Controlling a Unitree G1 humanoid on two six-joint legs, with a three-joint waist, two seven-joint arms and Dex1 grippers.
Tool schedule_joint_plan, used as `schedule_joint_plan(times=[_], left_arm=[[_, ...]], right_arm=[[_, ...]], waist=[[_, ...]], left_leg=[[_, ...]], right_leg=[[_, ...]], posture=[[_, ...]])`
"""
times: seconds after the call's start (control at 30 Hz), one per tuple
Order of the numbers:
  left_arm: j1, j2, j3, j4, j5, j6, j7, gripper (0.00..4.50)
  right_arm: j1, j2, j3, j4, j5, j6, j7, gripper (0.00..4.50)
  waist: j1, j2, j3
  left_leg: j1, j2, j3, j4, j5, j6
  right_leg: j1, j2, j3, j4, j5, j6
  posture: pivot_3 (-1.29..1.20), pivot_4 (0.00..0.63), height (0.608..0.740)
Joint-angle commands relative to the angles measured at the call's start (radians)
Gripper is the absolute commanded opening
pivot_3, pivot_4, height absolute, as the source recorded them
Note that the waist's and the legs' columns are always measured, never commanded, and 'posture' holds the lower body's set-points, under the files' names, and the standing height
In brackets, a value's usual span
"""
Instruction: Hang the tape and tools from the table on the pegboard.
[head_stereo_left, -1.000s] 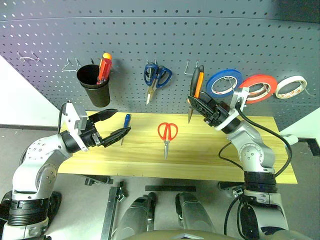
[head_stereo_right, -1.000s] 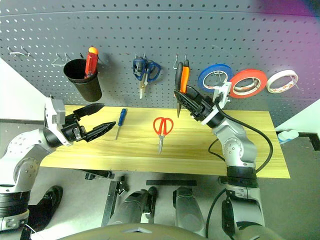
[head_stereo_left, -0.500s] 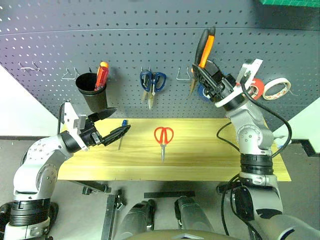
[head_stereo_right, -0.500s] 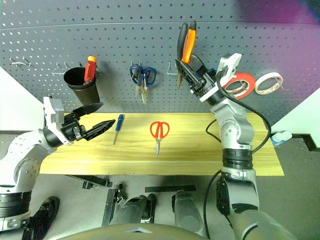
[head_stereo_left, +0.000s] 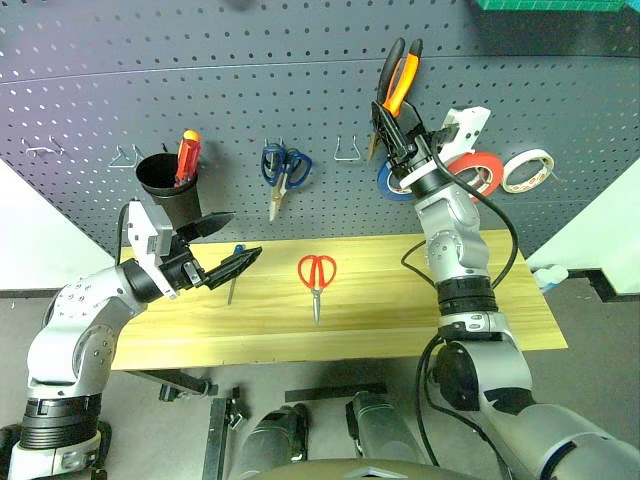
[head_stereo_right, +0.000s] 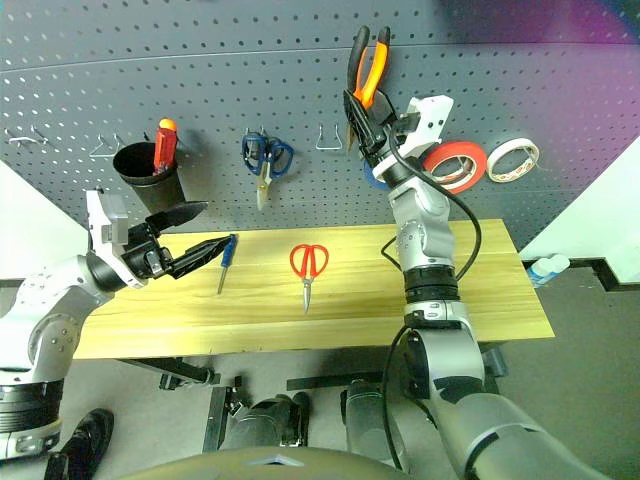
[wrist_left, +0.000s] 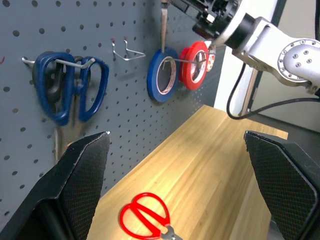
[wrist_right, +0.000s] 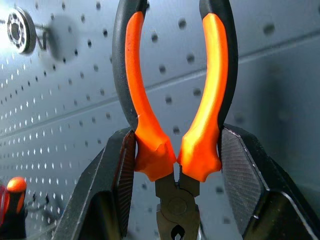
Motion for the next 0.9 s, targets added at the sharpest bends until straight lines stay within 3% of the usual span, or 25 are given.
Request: schedule_joint_plan(times=[0.03, 0.43, 0.9], left_arm=[[0.009, 0.016, 0.028, -0.045, -0.019, 0.004, 0.003, 4.5], [0.067, 0.015, 0.049, -0.11, -0.047, 0.038, 0.038, 4.5], [0.145, 0.022, 0.086, -0.199, -0.078, 0.063, 0.084, 4.5]], right_arm=[[-0.057, 0.029, 0.002, 0.01, -0.01, -0.064, -0.016, 2.13], [-0.162, 0.094, 0.008, 0.196, -0.055, -0.194, -0.022, 2.13], [-0.237, 0.07, 0.022, 0.365, -0.158, -0.351, -0.089, 2.13]], waist=[[0.001, 0.0, 0.0], [0.007, 0.002, 0.001], [0.047, 0.004, 0.003]], left_leg=[[0.0, 0.001, 0.0, 0.0, 0.0, 0.0], [0.0, 0.004, 0.0, -0.001, 0.001, -0.002], [0.0, 0.005, 0.0, -0.002, 0.001, -0.002]], right_leg=[[0.0, 0.0, 0.0, 0.0, 0.0, -0.001], [-0.001, 0.004, 0.001, 0.001, 0.002, -0.003], [-0.002, 0.005, 0.001, 0.001, 0.001, -0.004]], posture=[[-0.17, 0.095, 0.74], [-0.12, 0.14, 0.74], [-0.06, 0.159, 0.74]])
